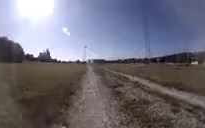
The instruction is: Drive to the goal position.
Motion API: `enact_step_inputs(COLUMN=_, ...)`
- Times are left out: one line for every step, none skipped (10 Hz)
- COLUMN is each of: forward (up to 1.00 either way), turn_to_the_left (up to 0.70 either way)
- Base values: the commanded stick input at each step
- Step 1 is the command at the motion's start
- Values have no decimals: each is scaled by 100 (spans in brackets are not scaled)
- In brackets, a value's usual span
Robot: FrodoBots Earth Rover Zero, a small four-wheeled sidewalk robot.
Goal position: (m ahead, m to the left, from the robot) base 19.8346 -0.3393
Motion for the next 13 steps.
enact_step_inputs(forward=50, turn_to_the_left=0)
enact_step_inputs(forward=50, turn_to_the_left=0)
enact_step_inputs(forward=50, turn_to_the_left=0)
enact_step_inputs(forward=50, turn_to_the_left=0)
enact_step_inputs(forward=50, turn_to_the_left=0)
enact_step_inputs(forward=50, turn_to_the_left=0)
enact_step_inputs(forward=50, turn_to_the_left=0)
enact_step_inputs(forward=50, turn_to_the_left=0)
enact_step_inputs(forward=50, turn_to_the_left=0)
enact_step_inputs(forward=50, turn_to_the_left=0)
enact_step_inputs(forward=50, turn_to_the_left=0)
enact_step_inputs(forward=50, turn_to_the_left=0)
enact_step_inputs(forward=50, turn_to_the_left=0)
